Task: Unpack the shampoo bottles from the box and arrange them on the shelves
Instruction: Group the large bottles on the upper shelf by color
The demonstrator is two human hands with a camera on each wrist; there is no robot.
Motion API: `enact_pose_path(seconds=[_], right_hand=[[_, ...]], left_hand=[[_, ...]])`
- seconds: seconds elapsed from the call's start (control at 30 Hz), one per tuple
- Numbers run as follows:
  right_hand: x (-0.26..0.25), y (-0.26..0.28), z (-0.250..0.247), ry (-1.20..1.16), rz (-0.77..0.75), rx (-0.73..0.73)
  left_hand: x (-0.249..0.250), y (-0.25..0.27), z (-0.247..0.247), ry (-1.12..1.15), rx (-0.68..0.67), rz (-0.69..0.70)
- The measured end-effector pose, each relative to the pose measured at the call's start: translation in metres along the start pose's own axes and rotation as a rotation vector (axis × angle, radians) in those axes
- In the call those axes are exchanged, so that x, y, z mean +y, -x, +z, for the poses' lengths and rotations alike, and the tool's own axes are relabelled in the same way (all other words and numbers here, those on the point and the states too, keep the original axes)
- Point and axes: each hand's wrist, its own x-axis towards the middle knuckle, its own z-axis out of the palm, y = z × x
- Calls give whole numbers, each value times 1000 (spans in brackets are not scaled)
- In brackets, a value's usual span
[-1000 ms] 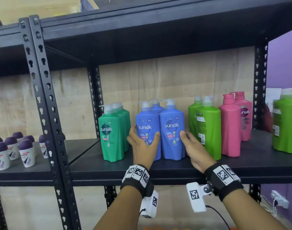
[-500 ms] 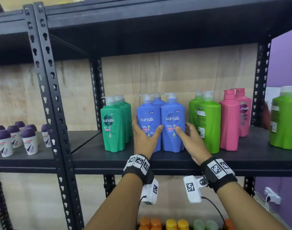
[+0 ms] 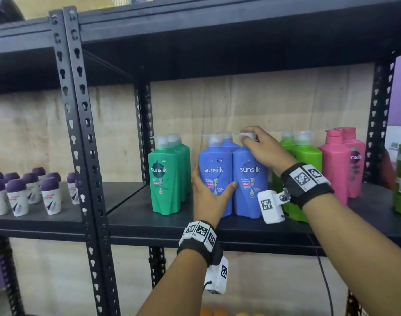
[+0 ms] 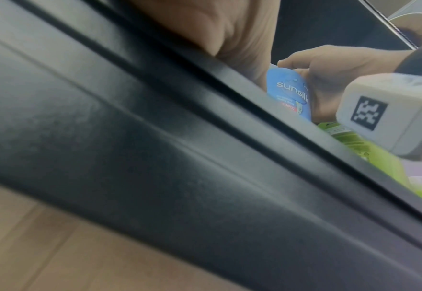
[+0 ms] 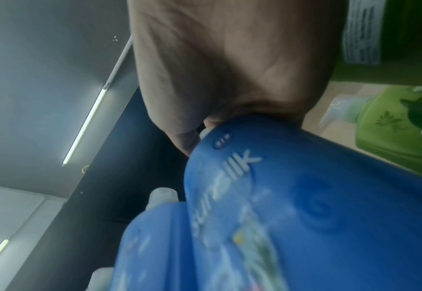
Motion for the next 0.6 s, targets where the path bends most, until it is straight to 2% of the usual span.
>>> enact_pose_path(seconds=[0.07, 0.27, 0.6], right_hand=[[2, -6, 2, -7, -27, 6], [11, -1, 21, 24, -82, 230], [9, -7, 23, 14, -55, 227]], left_hand=[[0, 1, -1, 5, 10, 3], [2, 0, -1, 1, -7, -13], [2, 2, -2, 3, -19, -26]])
